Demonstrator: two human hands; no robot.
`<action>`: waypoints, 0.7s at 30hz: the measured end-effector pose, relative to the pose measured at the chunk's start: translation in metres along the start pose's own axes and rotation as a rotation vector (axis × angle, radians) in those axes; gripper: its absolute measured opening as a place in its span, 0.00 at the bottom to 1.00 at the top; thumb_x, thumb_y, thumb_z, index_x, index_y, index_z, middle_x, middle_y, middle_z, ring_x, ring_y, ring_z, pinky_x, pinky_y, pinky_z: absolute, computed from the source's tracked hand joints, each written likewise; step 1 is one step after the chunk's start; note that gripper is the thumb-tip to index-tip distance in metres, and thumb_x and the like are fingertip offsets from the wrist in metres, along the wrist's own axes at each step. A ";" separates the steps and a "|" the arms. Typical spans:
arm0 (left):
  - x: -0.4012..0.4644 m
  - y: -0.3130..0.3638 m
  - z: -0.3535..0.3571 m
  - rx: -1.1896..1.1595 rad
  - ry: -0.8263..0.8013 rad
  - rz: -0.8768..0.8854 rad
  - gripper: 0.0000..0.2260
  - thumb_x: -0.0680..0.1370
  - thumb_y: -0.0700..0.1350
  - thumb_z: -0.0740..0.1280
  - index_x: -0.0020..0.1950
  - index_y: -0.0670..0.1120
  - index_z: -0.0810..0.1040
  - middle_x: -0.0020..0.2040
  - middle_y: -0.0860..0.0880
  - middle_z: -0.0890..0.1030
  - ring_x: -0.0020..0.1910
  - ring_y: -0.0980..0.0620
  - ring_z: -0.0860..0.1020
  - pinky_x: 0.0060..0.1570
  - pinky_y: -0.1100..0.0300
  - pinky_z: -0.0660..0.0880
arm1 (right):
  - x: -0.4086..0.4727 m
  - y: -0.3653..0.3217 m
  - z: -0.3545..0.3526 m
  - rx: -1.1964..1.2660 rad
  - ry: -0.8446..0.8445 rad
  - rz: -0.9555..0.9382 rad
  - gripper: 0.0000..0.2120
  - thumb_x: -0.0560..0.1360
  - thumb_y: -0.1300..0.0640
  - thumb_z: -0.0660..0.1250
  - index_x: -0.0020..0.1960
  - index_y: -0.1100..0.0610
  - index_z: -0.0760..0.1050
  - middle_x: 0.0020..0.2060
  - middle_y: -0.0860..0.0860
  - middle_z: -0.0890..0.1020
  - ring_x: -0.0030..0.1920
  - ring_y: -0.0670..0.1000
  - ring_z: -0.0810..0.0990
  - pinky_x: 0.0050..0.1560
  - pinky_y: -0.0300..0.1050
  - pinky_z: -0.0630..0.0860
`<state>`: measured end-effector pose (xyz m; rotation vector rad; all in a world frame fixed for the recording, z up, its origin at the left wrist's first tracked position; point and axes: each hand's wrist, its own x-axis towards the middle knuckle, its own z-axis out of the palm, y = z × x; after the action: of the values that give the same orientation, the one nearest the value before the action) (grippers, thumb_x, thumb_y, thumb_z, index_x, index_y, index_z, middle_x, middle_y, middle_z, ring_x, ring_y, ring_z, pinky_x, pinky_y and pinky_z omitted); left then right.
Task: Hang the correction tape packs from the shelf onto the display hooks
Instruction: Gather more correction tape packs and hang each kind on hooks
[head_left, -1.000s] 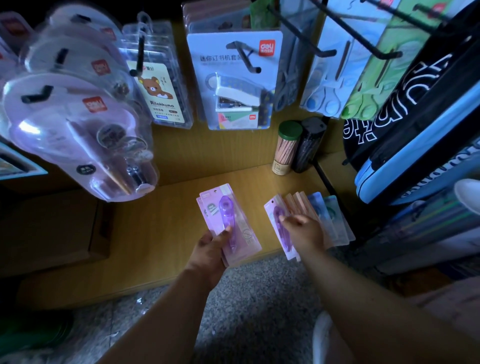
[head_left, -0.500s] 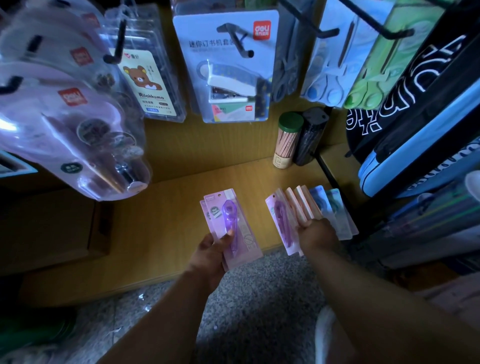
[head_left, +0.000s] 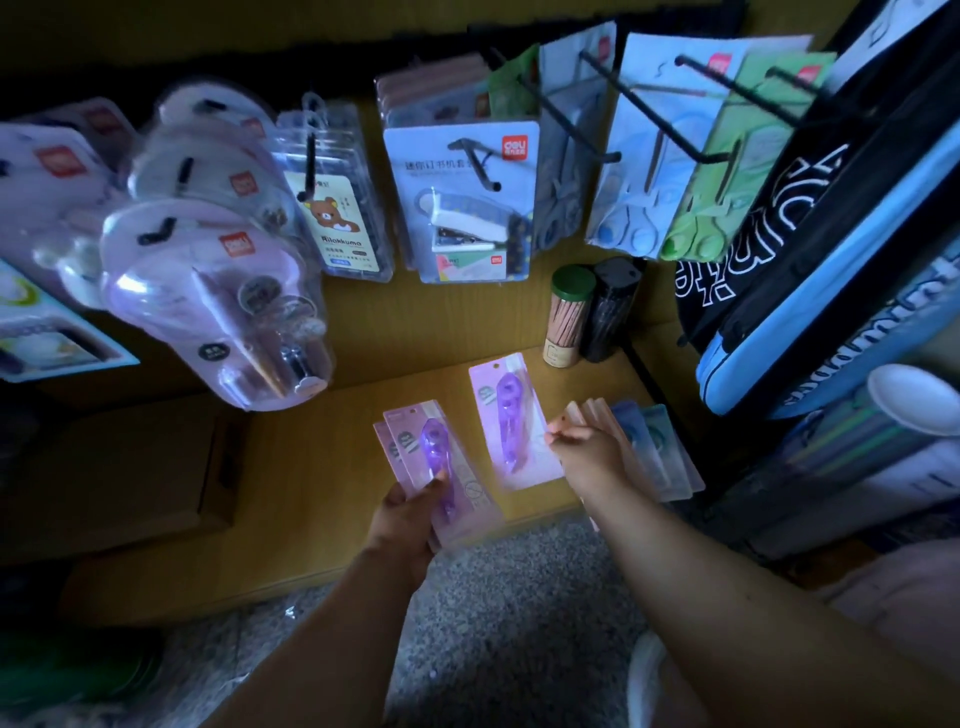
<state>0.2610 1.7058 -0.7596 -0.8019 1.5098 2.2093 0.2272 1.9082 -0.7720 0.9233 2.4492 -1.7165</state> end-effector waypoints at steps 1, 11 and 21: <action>-0.002 0.003 0.000 -0.016 0.002 0.007 0.15 0.79 0.38 0.67 0.66 0.36 0.76 0.57 0.33 0.79 0.45 0.41 0.78 0.54 0.41 0.72 | -0.003 -0.005 0.000 0.026 -0.026 -0.018 0.06 0.72 0.60 0.72 0.46 0.63 0.82 0.36 0.53 0.80 0.39 0.50 0.76 0.41 0.39 0.70; -0.046 0.023 0.005 -0.074 -0.114 0.102 0.13 0.79 0.39 0.66 0.63 0.40 0.78 0.57 0.39 0.84 0.50 0.40 0.84 0.46 0.41 0.82 | -0.064 -0.033 -0.011 0.094 -0.223 -0.115 0.08 0.73 0.60 0.72 0.43 0.66 0.81 0.29 0.48 0.76 0.32 0.43 0.71 0.31 0.32 0.65; -0.108 0.042 0.016 0.036 -0.257 0.221 0.18 0.76 0.44 0.69 0.63 0.38 0.78 0.59 0.34 0.82 0.56 0.34 0.80 0.61 0.34 0.72 | -0.115 -0.071 -0.046 0.216 -0.349 -0.233 0.12 0.75 0.57 0.68 0.35 0.56 0.70 0.30 0.49 0.68 0.34 0.44 0.69 0.38 0.40 0.63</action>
<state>0.3169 1.7087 -0.6572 -0.3352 1.5657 2.3263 0.3038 1.8793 -0.6545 0.3120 2.2437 -2.0410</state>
